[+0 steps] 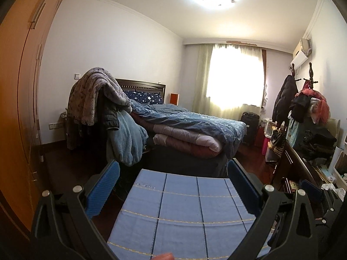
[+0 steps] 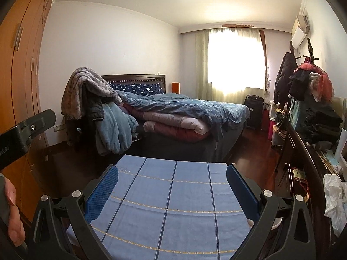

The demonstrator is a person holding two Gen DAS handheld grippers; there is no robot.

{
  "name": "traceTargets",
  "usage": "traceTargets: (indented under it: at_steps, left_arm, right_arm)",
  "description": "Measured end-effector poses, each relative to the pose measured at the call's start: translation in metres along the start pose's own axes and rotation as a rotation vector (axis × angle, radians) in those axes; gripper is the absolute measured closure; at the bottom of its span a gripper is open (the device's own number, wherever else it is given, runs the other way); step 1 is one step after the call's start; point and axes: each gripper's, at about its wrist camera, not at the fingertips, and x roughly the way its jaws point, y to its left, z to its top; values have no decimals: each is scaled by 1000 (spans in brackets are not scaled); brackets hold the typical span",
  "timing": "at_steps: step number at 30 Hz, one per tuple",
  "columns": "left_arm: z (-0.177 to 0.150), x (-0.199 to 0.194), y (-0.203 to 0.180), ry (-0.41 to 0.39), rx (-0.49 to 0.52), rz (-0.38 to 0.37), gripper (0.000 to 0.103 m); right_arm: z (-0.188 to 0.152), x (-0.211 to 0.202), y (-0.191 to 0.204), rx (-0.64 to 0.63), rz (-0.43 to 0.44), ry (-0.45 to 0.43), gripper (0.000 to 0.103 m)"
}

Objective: Collect trash

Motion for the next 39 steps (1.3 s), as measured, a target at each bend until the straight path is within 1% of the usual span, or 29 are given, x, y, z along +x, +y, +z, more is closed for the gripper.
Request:
traceTargets:
  at_steps: [12,16,21,24,28,39]
  left_arm:
    - [2,-13,4,-21,12,8,3]
    - [7,-17,7,-29,15,11,3]
    - [17,-30,9,-66,12,18,3]
    - [19,-35,9,-71,16,18,3]
    - [18,-37,10,-56,21,-1,3]
    - [18,-38,10,-47,30,-4,3]
  right_arm:
    - [3,-21,-10,16,-59,-55,3]
    - [12,-30,-13,16,-64,-80,3]
    - [26,-45,-14,13,-71,-109,3]
    - [29,-47,-14,15,-77,-102,3]
    - [27,-47,-14,18,-80,-92,3]
    - [24,-52,-14,26,-94,-106,3]
